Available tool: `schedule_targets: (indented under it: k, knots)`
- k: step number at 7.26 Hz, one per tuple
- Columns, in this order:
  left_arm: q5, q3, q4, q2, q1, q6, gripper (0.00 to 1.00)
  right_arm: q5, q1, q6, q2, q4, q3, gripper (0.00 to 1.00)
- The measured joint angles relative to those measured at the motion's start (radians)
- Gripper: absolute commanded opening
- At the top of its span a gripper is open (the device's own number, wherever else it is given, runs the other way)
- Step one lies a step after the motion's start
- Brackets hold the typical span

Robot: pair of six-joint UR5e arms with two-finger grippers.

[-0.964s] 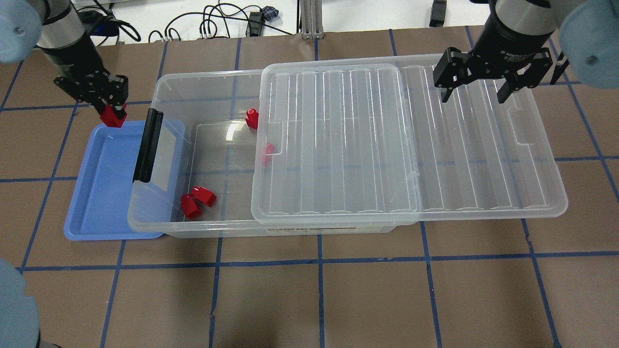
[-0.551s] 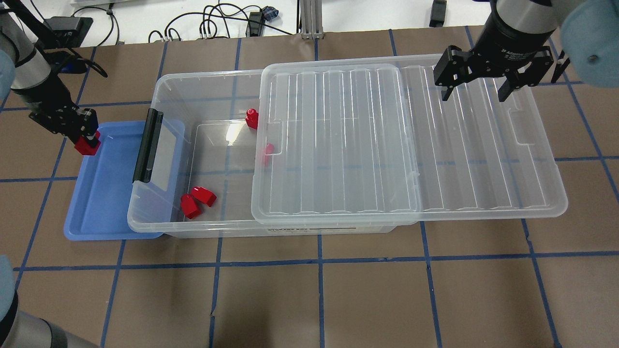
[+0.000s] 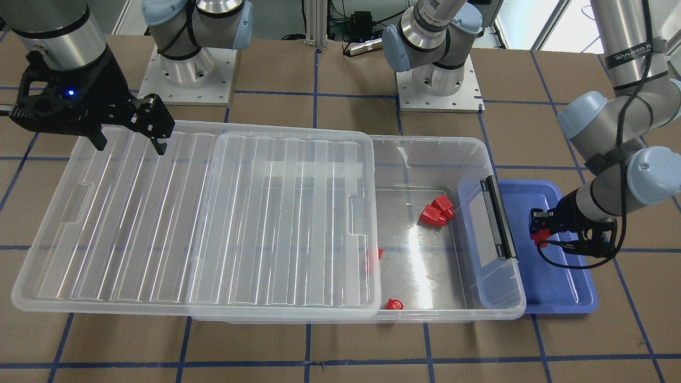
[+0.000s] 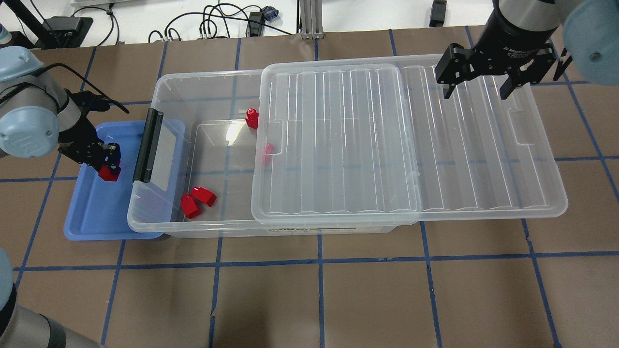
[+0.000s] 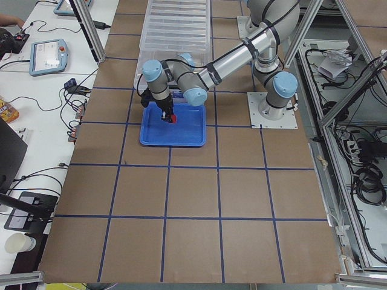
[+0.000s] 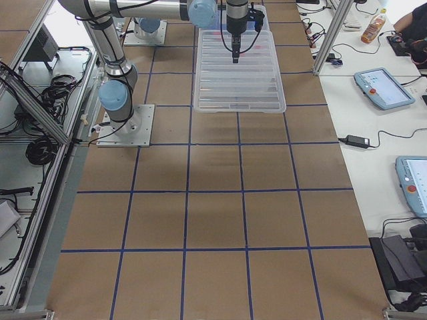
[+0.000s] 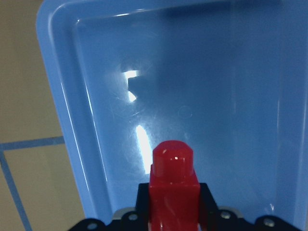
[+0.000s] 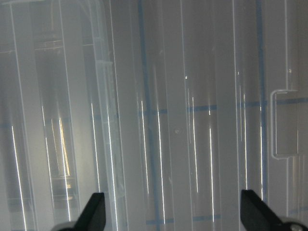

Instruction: Place red block in blue tray from box

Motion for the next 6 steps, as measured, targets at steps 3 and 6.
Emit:
schedule_targets:
  k: [3,6]
  knots:
    - [-0.009,0.133,-0.236,0.074,-0.04,-0.067,1.0,-0.002,-0.159,-0.109,0.006,-0.002,0.0,1.0]
    - [-0.019,0.36,-0.525,0.168,-0.189,-0.181,1.0,-0.066,-0.353,-0.318,0.037,0.01,0.019,1.0]
